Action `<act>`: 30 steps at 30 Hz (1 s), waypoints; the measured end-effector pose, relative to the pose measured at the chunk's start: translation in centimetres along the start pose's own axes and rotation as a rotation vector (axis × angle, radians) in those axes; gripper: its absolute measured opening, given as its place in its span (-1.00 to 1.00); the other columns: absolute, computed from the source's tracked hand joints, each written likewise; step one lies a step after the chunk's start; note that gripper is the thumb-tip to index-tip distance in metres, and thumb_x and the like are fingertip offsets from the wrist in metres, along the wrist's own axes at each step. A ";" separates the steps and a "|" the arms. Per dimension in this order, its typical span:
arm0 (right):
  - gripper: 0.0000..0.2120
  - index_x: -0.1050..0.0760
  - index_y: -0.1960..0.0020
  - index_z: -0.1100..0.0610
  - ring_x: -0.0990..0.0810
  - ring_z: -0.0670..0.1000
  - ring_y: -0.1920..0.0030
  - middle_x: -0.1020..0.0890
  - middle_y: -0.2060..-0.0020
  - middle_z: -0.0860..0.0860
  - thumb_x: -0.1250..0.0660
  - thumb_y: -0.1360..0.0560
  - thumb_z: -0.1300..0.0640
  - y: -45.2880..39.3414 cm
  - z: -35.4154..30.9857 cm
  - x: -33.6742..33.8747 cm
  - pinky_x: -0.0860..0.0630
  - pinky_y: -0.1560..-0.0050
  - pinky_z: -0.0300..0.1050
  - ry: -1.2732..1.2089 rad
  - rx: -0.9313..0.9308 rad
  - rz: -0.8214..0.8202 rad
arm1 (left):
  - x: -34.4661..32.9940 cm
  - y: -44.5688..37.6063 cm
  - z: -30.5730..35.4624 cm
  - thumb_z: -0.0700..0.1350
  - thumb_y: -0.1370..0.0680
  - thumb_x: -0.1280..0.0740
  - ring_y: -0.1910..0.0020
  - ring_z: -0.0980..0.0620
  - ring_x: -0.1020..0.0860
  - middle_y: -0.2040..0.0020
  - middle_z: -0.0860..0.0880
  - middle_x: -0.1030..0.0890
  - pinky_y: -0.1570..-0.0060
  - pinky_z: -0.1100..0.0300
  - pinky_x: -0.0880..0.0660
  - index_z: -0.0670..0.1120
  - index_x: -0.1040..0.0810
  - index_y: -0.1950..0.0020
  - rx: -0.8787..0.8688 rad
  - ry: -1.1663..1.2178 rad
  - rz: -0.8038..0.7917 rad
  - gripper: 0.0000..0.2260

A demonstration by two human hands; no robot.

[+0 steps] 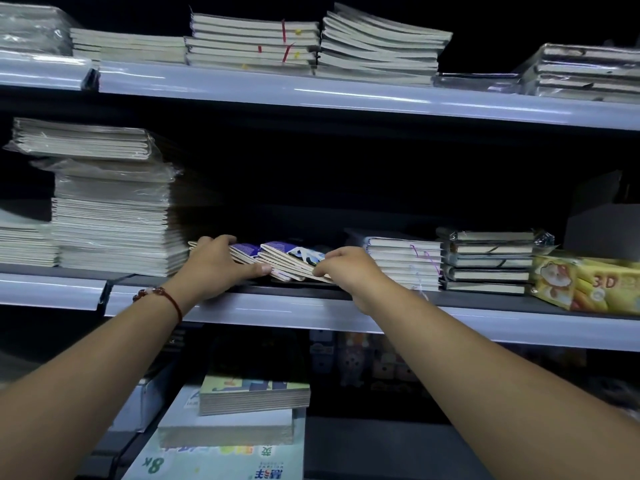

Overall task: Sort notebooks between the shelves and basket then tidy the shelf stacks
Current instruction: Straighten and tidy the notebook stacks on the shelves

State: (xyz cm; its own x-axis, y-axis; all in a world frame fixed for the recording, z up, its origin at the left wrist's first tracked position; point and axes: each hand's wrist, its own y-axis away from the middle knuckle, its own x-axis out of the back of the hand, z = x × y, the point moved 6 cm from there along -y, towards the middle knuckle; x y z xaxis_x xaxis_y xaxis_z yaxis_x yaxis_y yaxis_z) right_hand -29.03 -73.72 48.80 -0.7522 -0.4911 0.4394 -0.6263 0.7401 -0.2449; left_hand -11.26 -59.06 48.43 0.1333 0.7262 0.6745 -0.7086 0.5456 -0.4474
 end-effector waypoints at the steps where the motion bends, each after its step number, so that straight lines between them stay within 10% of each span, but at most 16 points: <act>1: -0.86 -0.62 0.02 0.20 -0.42 0.01 0.26 -0.50 0.25 0.01 -0.44 -0.43 0.21 -0.1 0.1 0.1 -0.38 0.23 -0.18 -0.064 -0.012 0.006 | 0.0 0.1 0.1 0.29 -0.31 -0.51 -0.36 -0.18 -0.42 -0.42 -0.21 -0.33 -0.35 0.06 -0.34 -0.11 -0.33 -0.52 -0.011 0.020 0.009 -0.09; 7: -0.92 -0.49 0.22 0.12 -0.30 0.04 0.32 -0.41 0.34 0.03 -0.38 -0.43 0.22 0.3 -0.1 0.7 -0.28 0.25 -0.09 -0.289 -0.035 0.016 | -1.0 0.9 1.5 0.05 -0.37 -0.59 -0.28 0.01 -0.49 -0.35 -0.06 -0.53 -0.17 0.23 -0.37 -0.10 -0.41 -0.46 -0.095 0.175 0.050 -0.27; 13: -0.92 -0.57 0.17 0.05 -0.42 -0.08 0.25 -0.52 0.23 -0.09 -0.42 -0.46 0.20 0.0 0.0 1.4 -0.34 0.17 -0.14 -0.194 0.043 -0.019 | -2.5 2.4 2.9 0.00 -0.43 -0.55 0.13 0.07 -0.54 0.24 0.11 -0.54 0.17 0.20 -0.34 -0.07 -0.45 -0.42 -0.098 0.187 0.179 -0.40; 20: -0.55 -0.45 -0.29 -0.03 -0.57 -0.02 0.07 -0.56 -0.02 -0.04 -0.42 -0.42 0.04 0.1 -0.1 0.7 -0.49 0.12 -0.15 0.488 0.189 -0.058 | -2.4 2.3 2.5 0.14 -0.43 -0.51 -0.09 -0.06 -0.59 0.00 0.00 -0.66 0.03 0.11 -0.46 -0.09 -0.46 -0.42 -0.102 0.109 0.156 -0.36; 30: -0.54 -0.55 -0.29 0.05 -0.55 -0.04 -0.05 -0.53 -0.14 0.00 -0.54 -0.41 0.21 -1.6 0.9 2.8 -0.43 0.10 -0.26 0.082 0.205 0.085 | -1.4 0.1 2.4 0.02 -0.47 -0.52 0.06 0.05 -0.61 0.06 0.00 -0.66 0.10 0.25 -0.41 -0.08 -0.56 -0.35 -0.112 0.270 0.117 -0.52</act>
State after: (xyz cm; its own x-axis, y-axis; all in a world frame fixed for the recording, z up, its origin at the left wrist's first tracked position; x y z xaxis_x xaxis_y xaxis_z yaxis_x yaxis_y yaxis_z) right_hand -30.37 -76.68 49.68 -0.7898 -0.3860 0.4766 -0.5965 0.6642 -0.4506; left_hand -13.17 -61.02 48.82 0.2450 0.8632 0.4413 -0.6516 0.4837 -0.5844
